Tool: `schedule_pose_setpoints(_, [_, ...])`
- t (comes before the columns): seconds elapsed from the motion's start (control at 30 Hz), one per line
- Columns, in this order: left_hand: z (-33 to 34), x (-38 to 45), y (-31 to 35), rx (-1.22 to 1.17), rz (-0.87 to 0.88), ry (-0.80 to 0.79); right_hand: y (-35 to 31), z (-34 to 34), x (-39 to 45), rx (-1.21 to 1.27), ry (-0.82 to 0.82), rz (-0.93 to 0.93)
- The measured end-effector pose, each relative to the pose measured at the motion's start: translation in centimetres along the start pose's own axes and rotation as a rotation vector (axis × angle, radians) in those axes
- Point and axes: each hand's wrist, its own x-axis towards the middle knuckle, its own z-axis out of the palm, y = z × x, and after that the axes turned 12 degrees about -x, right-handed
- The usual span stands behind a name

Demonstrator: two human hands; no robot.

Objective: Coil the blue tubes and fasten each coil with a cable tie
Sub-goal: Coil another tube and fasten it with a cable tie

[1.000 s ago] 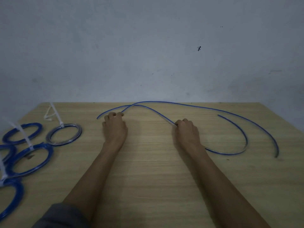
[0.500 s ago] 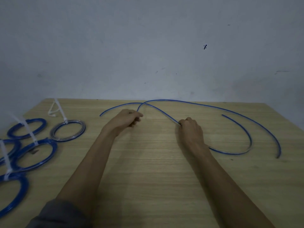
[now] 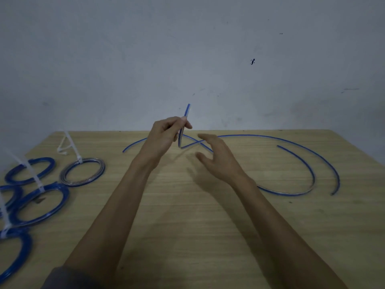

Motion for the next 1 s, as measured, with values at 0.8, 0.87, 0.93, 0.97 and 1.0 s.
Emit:
schedule_pose_setpoints(0.8, [0.8,0.4,-4.1,0.484,0.225,0.06,-4.5,-5.2,-0.1,0.469,-0.007,0.087])
schedule_pose_setpoints(0.87, [0.7,1.0,-3.7,0.123,0.085,0.201,-4.4,-5.4,0.0,0.447,-0.053,0.061])
schedule_pose_setpoints(0.93, [-0.1,1.5,-3.0,-0.159,-0.039,0.371,-4.1,-5.4,0.0,0.417,-0.122,0.048])
schedule_pose_setpoints(0.97, [-0.7,1.7,-2.6,-0.288,-0.099,0.424,-4.0,-5.2,0.1,0.415,-0.159,0.052])
schedule_pose_setpoints(1.0, [-1.3,1.8,-2.5,-0.368,-0.152,0.439,-4.0,-4.9,0.1,0.415,-0.191,0.052])
